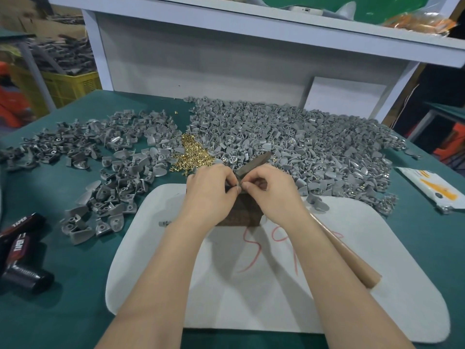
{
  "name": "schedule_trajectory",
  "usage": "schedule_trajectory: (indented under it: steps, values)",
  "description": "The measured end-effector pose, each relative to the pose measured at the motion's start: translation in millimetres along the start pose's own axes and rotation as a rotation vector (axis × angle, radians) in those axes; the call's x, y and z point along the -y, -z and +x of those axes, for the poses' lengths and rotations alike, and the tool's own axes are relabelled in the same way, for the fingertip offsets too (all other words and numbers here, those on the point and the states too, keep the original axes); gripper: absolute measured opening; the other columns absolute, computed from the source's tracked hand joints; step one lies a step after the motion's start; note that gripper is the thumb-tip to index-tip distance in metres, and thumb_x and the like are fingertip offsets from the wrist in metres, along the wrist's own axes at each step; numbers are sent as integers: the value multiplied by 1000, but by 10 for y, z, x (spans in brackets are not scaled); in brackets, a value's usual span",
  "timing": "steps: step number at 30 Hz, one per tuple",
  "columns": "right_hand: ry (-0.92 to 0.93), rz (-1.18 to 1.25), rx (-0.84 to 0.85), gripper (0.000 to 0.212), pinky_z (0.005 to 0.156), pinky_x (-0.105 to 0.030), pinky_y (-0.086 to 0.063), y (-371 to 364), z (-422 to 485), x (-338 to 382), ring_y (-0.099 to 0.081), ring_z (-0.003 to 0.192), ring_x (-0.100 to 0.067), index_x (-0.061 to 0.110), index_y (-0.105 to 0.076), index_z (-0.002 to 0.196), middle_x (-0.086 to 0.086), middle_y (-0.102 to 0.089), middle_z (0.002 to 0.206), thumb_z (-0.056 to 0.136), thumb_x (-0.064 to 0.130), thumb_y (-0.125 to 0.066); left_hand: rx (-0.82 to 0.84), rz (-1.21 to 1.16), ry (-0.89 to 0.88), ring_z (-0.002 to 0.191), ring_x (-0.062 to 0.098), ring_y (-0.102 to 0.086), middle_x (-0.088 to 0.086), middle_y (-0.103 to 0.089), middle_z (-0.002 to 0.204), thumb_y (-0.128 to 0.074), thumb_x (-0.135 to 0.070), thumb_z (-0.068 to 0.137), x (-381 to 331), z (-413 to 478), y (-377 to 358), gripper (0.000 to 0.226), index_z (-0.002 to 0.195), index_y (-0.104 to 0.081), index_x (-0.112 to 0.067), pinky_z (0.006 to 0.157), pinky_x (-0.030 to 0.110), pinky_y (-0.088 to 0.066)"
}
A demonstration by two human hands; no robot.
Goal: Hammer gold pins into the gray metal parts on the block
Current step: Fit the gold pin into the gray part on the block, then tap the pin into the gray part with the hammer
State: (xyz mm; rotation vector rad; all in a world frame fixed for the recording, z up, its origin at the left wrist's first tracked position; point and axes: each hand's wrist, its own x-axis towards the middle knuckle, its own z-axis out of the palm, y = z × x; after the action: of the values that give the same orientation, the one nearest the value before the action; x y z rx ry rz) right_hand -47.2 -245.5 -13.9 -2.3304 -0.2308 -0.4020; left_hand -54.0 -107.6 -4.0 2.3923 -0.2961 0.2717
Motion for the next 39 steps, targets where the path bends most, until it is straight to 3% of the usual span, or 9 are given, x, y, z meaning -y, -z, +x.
schedule_trajectory:
  steps: [3,14,22,31,35,37,39]
  values:
    - [10,-63,-15,11,69,-14,-38,-2,-16,34,-51,72,-6,18,-66,77,9,-54,80,82,8,-66,-8,8,1,102,25,-54,-3,-64,96,-66,-21,85,-8,-2,-2,18,76,-53,-29,92,43,-42]
    - [36,-274,-20,7,82,-37,-42,-1,-56,194,-56,89,-25,7,-67,87,-6,-60,95,86,8,-59,-16,4,-3,101,28,-55,2,-64,98,-65,-17,85,-9,2,1,2,83,-65,-18,90,43,-43]
    - [14,-451,118,12,87,-34,-46,55,25,299,-55,100,-26,14,-66,93,-5,-58,105,89,12,-55,-1,36,-8,101,29,-54,4,-65,99,-65,-18,86,-16,12,9,6,88,-69,-15,90,43,-43]
    - [28,-543,90,15,78,-31,-45,32,26,348,-57,99,-27,13,-65,98,-5,-57,105,89,8,-54,13,63,10,104,29,-52,4,-65,102,-63,-19,87,-23,18,4,8,90,-70,-17,91,43,-43]
    - [46,-395,117,17,86,-30,-43,82,26,263,-57,101,-24,13,-71,97,-5,-62,104,89,11,-56,0,19,30,103,27,-54,0,-65,99,-65,-21,86,-24,6,16,5,81,-65,-23,91,43,-42]
    - [-33,-203,43,19,89,-24,-40,200,-19,176,-59,101,-19,13,-72,103,-4,-67,106,91,14,-56,-5,3,36,102,24,-53,-4,-63,94,-66,-23,86,-35,-12,22,15,75,-57,-27,92,43,-42]
    - [-169,-206,-56,23,86,-26,-42,328,-65,25,-61,99,-21,14,-69,109,-4,-68,106,93,22,-56,-7,4,35,101,21,-53,-8,-59,89,-65,-24,87,-38,-21,16,18,73,-55,-28,93,43,-41]
